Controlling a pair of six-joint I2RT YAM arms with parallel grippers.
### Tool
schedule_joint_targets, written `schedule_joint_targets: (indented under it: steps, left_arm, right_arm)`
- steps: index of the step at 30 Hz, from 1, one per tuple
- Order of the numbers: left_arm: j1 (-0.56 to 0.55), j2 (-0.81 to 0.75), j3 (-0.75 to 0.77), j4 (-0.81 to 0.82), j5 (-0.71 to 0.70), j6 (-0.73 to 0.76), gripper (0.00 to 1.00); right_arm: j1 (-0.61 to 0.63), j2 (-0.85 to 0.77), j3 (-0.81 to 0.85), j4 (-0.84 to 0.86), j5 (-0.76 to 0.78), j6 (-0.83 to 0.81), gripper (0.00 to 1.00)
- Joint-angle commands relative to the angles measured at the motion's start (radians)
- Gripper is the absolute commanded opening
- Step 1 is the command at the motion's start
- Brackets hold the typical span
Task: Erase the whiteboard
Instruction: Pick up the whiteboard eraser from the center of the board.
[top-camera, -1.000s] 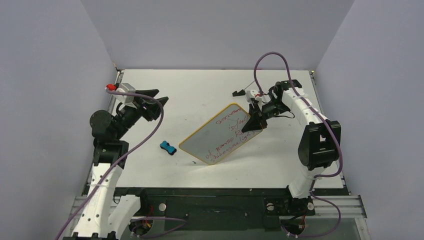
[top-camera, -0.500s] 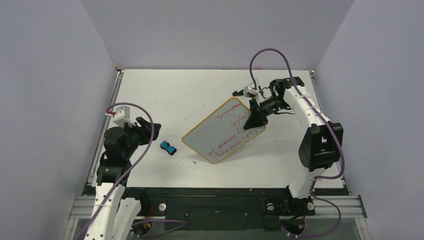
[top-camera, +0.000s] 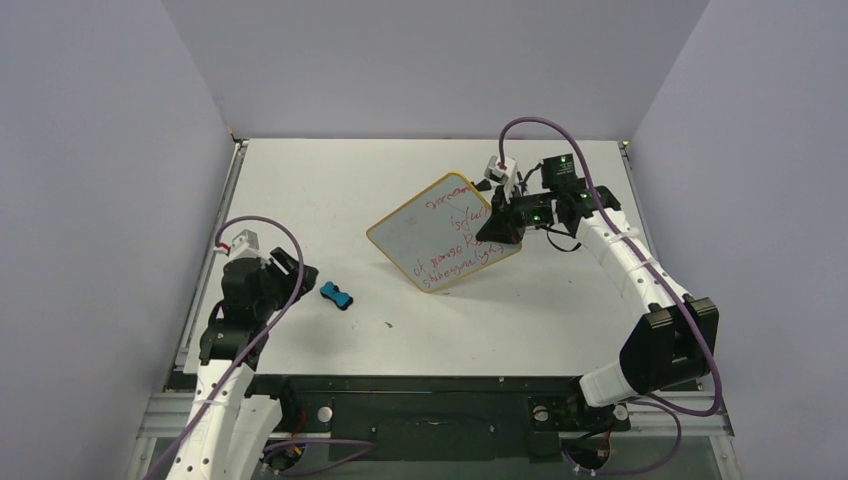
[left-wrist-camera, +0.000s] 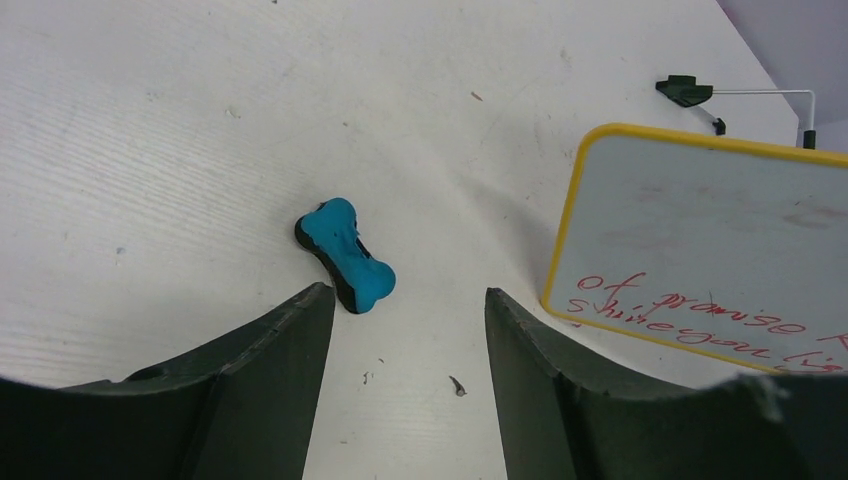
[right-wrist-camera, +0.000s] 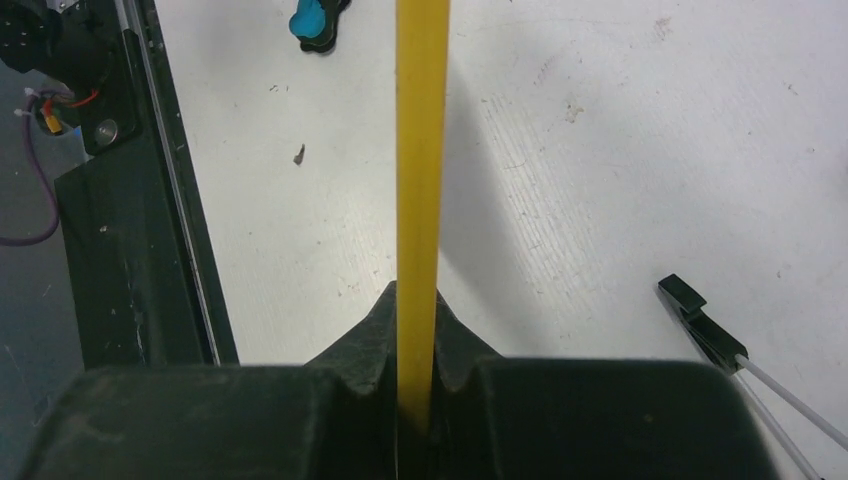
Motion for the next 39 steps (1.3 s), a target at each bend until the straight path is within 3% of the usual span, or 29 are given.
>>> schedule_joint_targets:
  steps: [1, 7, 14, 16, 32, 39]
  left_arm:
    - [-0.002, 0.010, -0.040, -0.004, -0.019, -0.103, 0.54]
    - [-0.063, 0.088, -0.035, -0.059, -0.135, -0.209, 0.55]
    - [-0.316, 0.276, 0.089, -0.251, -0.490, -0.357, 0.55]
    - [-0.353, 0.347, 0.131, -0.294, -0.529, -0.399, 0.55]
    - [-0.389, 0.721, 0.236, -0.129, -0.484, -0.505, 0.51]
    - [-0.391, 0.783, 0.250, -0.065, -0.462, -0.508, 0.51]
  right_arm:
    - [-0.014, -0.015, -0.037, 0.120, 0.062, 0.012, 0.00]
    - [-0.017, -0.026, -0.081, 0.135, 0.070, 0.010, 0.00]
    - [-0.024, -0.019, -0.089, 0.138, 0.065, 0.011, 0.00]
    - [-0.026, -0.019, -0.090, 0.137, 0.061, 0.010, 0.00]
    - [-0.035, -0.018, -0.092, 0.126, 0.034, -0.006, 0.00]
    - [-0.041, -0.007, -0.090, 0.117, 0.025, -0.018, 0.00]
